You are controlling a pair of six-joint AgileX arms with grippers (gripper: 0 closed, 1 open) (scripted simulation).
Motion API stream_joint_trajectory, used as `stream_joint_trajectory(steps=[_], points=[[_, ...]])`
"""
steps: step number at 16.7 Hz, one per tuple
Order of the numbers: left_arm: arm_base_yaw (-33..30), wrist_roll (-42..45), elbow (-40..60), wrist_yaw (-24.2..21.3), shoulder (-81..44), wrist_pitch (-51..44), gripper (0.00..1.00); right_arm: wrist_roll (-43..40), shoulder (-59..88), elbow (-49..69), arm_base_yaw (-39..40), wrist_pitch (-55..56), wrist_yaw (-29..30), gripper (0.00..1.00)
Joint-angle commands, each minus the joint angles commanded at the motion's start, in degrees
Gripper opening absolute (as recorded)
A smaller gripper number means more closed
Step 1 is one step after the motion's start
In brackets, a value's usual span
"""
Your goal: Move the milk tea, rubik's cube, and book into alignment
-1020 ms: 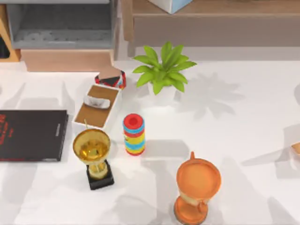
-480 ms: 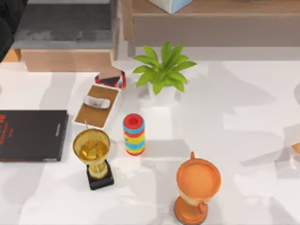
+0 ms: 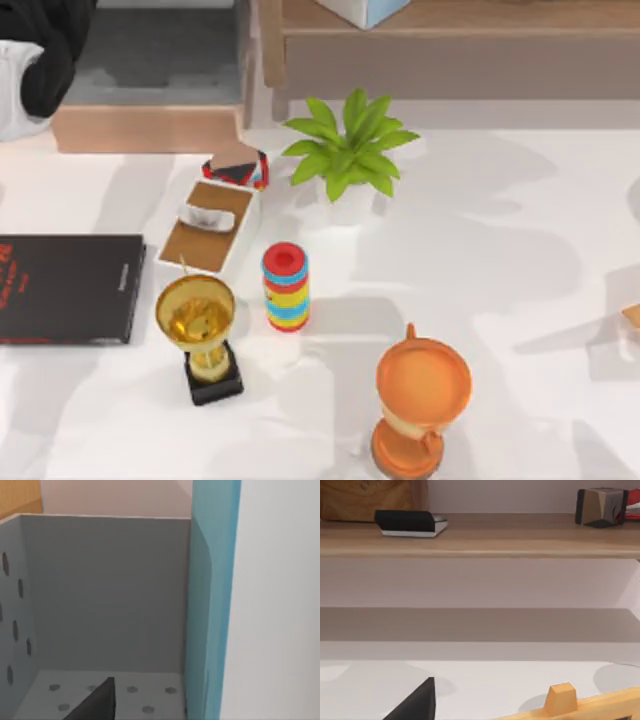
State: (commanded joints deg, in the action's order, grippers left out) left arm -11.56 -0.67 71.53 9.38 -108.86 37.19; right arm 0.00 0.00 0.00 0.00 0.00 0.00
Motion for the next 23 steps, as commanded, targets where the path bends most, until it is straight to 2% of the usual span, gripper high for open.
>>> stream_joint_trajectory(steps=[14, 23], points=[[0.6, 0.0, 8.4, -0.7, -5.9, -2.5, 1.0, 0.0, 0.0, 0.0, 0.0, 0.0, 0.0, 1.0], [0.6, 0.0, 8.4, -0.7, -5.9, -2.5, 0.32, 0.0, 0.0, 0.0, 0.0, 0.0, 0.0, 1.0]])
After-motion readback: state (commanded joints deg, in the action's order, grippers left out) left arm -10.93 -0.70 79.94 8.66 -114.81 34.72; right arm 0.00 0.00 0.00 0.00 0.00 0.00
